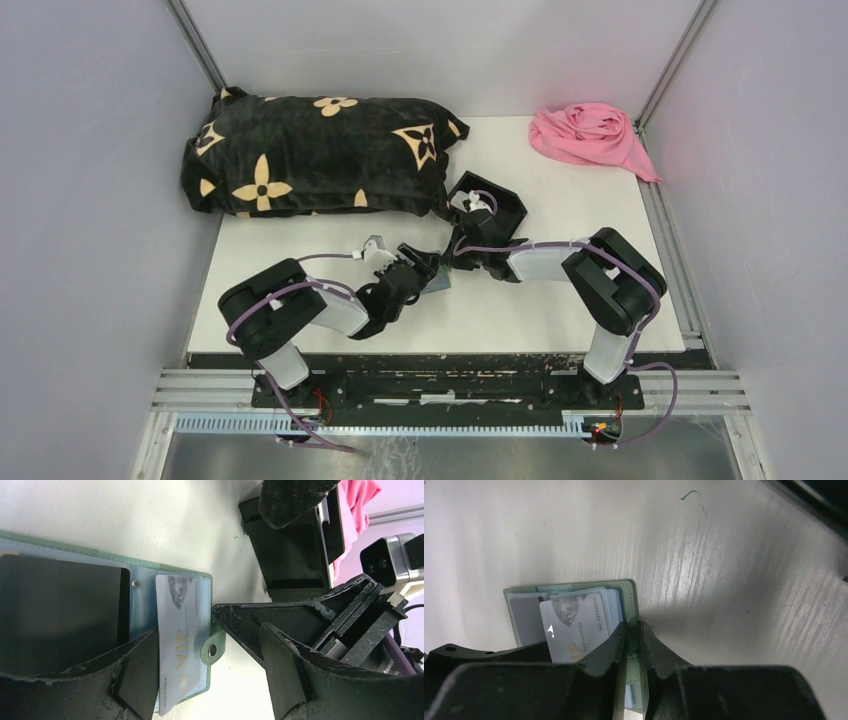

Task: Put the credit cards into the card holder
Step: Insert the credit card into the card holder.

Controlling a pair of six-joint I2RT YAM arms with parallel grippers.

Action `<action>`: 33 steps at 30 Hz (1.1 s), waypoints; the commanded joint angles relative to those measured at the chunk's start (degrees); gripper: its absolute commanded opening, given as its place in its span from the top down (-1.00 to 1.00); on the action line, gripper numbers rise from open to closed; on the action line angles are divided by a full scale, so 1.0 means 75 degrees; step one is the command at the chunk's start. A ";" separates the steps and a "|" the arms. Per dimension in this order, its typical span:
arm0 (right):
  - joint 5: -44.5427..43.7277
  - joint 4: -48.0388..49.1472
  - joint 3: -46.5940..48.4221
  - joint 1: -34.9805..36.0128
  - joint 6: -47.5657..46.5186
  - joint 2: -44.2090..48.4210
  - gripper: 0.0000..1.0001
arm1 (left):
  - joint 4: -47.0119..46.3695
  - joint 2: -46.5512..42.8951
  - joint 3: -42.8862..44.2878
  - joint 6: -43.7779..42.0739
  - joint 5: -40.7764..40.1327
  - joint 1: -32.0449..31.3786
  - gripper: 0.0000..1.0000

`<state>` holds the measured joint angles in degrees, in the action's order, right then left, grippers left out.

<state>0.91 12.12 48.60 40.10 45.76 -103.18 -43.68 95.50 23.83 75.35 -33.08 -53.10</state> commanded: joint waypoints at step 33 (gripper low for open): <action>-0.0308 -0.2065 -0.0136 0.0125 -0.0522 0.0100 0.53 | 0.3893 -0.1807 0.0146 -0.1365 -0.0840 0.0002 -0.66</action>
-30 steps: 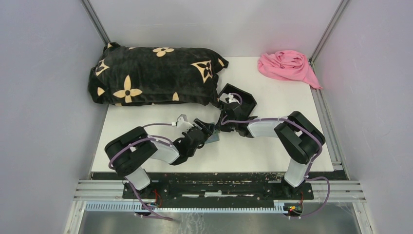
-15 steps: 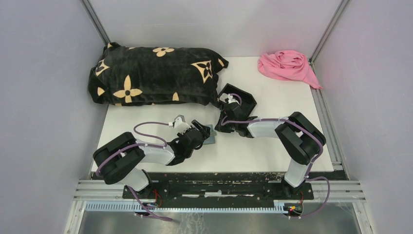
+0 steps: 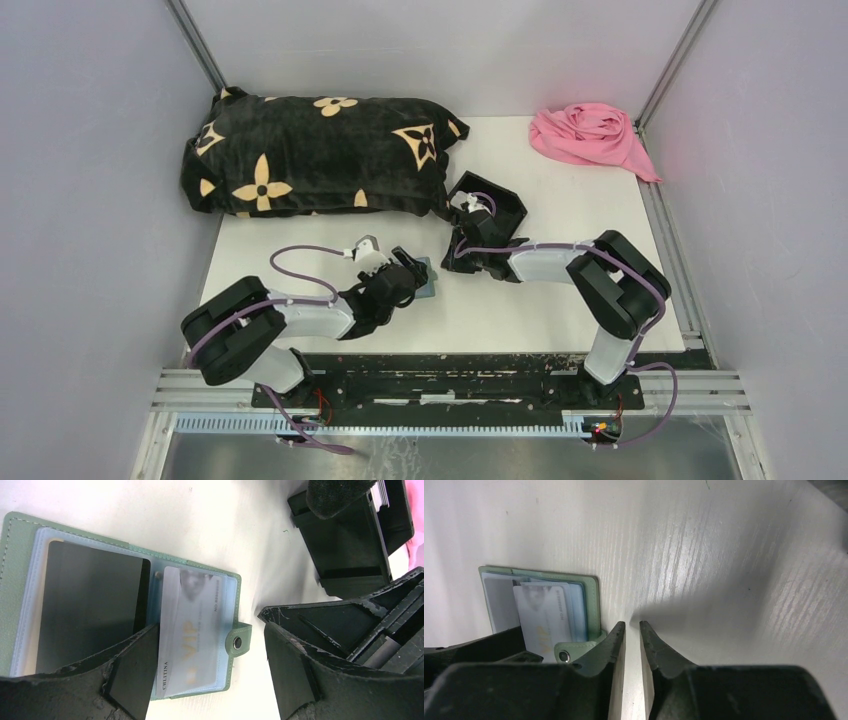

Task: Put the credit cards into the card holder
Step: Insert the credit card into the card holder.

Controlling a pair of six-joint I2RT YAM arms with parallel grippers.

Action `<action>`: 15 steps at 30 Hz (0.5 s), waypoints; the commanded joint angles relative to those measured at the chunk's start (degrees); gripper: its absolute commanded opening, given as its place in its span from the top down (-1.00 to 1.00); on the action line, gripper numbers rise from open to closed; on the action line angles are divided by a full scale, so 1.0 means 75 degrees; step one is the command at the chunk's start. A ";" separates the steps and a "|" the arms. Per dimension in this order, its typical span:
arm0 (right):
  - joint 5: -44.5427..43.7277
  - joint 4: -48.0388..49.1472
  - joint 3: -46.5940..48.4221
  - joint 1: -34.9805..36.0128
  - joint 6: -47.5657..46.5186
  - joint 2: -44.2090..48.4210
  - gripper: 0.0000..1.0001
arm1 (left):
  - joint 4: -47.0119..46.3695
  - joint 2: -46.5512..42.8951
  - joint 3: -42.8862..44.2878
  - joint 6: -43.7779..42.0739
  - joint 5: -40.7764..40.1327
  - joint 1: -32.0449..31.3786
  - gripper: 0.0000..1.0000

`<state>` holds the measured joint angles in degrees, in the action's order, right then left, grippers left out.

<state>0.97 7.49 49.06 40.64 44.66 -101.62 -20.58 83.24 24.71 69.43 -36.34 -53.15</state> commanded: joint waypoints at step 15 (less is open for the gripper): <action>-0.0388 -0.1572 -0.0193 0.0074 -0.0551 0.0157 0.24 | 0.1217 -0.0313 0.0386 -0.0683 -0.0599 0.0017 -0.75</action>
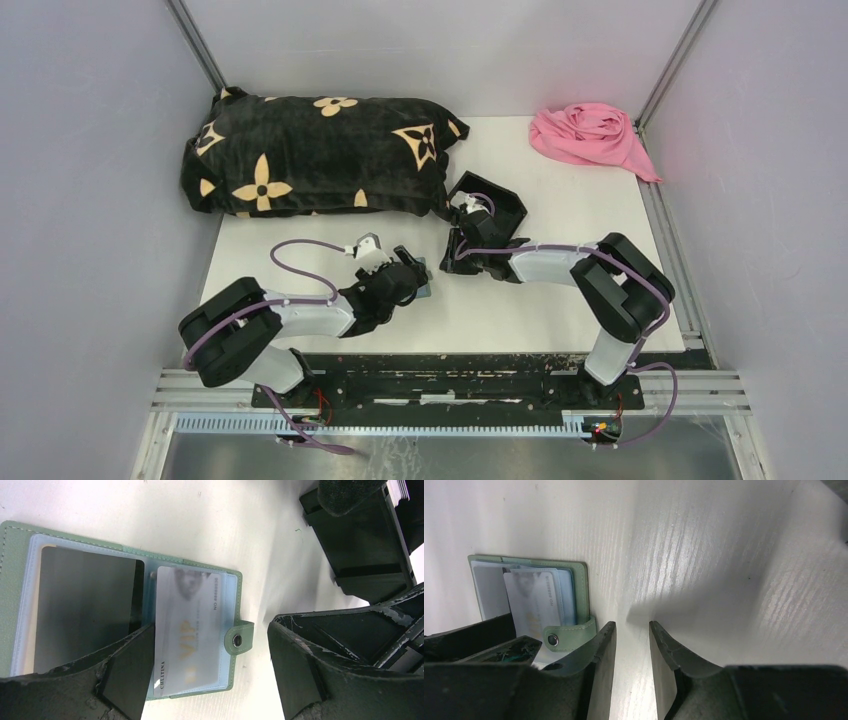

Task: Put the credit cards into the card holder
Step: Insert the credit card into the card holder.

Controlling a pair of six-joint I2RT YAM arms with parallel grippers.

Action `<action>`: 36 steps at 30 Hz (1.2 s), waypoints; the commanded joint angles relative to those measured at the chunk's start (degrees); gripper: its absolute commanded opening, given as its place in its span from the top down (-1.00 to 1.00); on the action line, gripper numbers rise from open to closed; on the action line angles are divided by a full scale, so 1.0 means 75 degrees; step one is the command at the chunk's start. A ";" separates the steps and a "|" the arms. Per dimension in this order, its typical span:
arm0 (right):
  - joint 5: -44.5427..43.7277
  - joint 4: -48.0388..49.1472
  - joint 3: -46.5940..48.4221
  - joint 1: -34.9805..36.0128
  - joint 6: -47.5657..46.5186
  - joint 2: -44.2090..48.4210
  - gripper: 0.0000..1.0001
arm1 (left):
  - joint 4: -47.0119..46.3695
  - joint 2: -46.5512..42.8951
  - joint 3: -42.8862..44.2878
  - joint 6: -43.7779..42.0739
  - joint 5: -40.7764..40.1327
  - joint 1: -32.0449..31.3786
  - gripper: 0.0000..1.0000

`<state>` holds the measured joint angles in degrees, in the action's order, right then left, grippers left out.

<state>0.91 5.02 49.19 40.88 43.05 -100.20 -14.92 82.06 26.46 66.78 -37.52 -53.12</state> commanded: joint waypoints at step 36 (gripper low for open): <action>-0.0428 -0.1284 0.0167 0.0656 -0.0701 0.0250 0.12 | 0.2767 -0.3453 -0.1558 0.1420 -0.2490 0.0042 -0.57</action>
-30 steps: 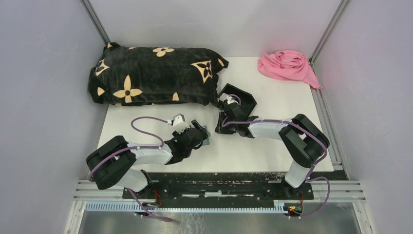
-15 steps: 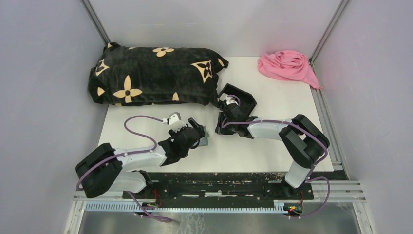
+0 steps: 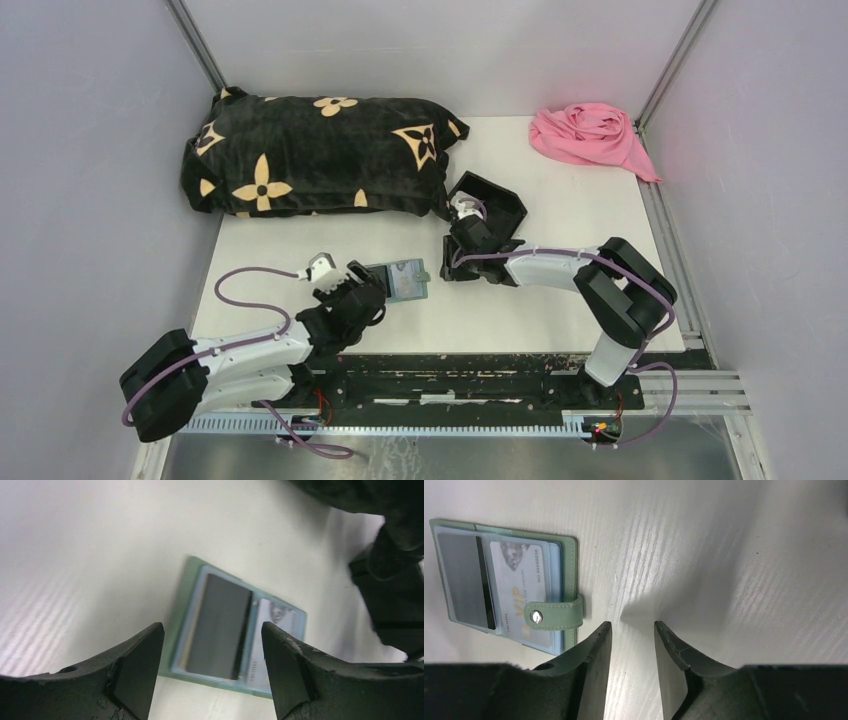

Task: Put the credit cards into the card holder
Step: Insert the credit card into the card holder, then close the card holder at the center of the board.

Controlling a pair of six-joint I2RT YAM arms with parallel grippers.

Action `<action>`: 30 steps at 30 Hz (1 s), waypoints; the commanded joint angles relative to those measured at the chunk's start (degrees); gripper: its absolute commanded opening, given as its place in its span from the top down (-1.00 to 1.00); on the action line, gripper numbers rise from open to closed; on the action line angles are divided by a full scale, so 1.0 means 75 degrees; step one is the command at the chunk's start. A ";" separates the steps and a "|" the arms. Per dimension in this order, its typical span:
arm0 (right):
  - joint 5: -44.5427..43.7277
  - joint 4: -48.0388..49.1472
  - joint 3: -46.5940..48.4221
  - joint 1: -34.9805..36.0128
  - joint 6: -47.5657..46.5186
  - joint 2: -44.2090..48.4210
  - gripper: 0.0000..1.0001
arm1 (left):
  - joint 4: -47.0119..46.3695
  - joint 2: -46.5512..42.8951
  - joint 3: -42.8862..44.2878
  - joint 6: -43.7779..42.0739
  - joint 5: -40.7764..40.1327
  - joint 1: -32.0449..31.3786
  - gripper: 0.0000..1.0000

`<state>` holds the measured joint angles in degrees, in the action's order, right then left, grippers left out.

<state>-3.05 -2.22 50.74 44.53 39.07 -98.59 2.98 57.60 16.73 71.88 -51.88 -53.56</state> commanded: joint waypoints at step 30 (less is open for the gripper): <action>-0.0730 -0.0427 0.0369 0.1370 -0.0788 -0.0102 -0.27 | -0.2451 -0.0175 -0.2014 0.0717 -0.0030 0.0439 -0.57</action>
<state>-2.92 0.14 49.60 52.34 36.47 -97.49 -13.98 54.57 3.03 77.97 -52.42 -50.54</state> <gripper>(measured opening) 0.628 0.783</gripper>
